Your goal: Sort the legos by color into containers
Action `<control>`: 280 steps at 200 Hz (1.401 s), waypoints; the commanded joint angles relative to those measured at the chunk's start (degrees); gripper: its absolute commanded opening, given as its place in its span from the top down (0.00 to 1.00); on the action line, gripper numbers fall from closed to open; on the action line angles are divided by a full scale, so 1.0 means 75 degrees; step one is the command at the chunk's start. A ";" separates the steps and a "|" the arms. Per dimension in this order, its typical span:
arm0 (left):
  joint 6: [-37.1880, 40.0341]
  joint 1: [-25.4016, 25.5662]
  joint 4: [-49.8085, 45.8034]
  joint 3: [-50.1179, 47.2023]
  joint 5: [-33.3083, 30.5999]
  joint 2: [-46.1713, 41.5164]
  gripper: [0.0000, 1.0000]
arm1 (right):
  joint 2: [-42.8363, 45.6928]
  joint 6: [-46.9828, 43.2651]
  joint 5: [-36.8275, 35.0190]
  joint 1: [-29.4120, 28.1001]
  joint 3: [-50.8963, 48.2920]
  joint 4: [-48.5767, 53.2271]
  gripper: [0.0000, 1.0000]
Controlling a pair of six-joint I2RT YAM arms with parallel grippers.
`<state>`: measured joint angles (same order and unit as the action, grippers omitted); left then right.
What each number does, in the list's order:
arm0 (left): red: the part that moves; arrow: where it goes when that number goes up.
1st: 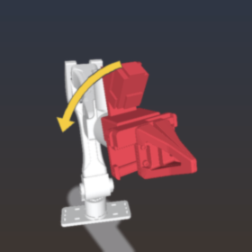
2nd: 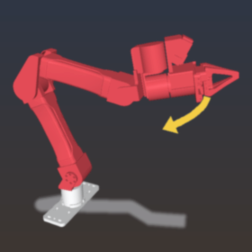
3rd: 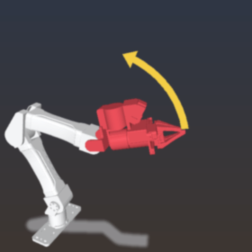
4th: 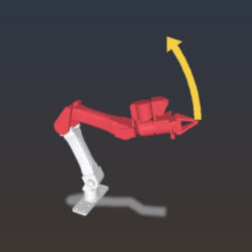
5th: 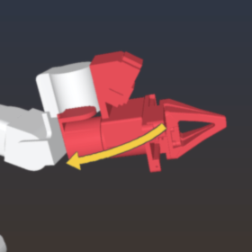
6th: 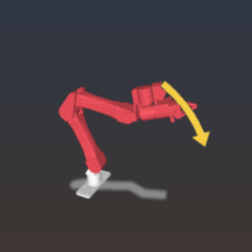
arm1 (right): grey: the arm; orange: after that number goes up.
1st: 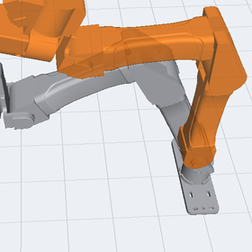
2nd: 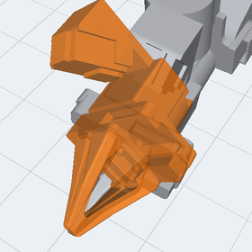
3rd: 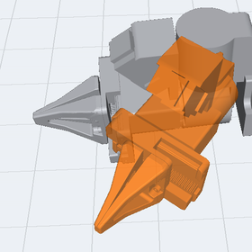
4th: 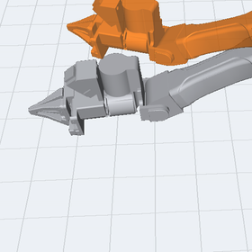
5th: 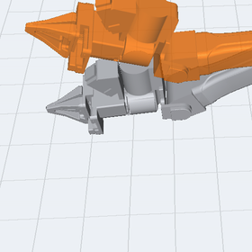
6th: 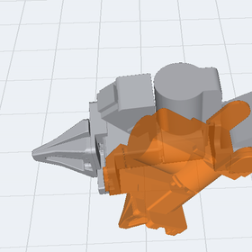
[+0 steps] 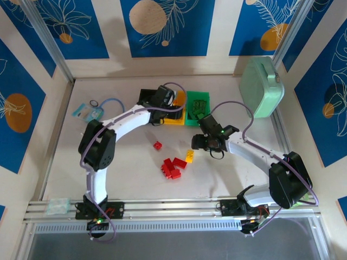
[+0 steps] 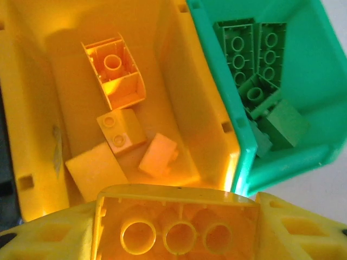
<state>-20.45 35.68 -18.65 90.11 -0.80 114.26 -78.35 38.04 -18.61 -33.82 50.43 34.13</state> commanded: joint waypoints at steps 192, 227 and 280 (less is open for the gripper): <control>-0.0168 -0.0258 0.2043 -0.4383 -0.0893 -0.3772 0.06 | -0.0894 0.0655 0.0653 -0.0640 0.0431 -0.0005 0.26; -0.0278 -0.0280 0.1960 -0.5263 -0.1211 -0.4582 0.06 | -0.1595 0.0996 0.0436 -0.1074 0.0835 0.0245 0.29; -0.0495 -0.0378 0.2037 -0.6404 -0.1516 -0.5469 0.06 | -0.2595 0.1471 0.0073 -0.1279 0.1231 0.0731 0.37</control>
<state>-22.65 33.82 -4.21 44.88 -9.93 76.36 -95.44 46.30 -16.53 -43.07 57.95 36.01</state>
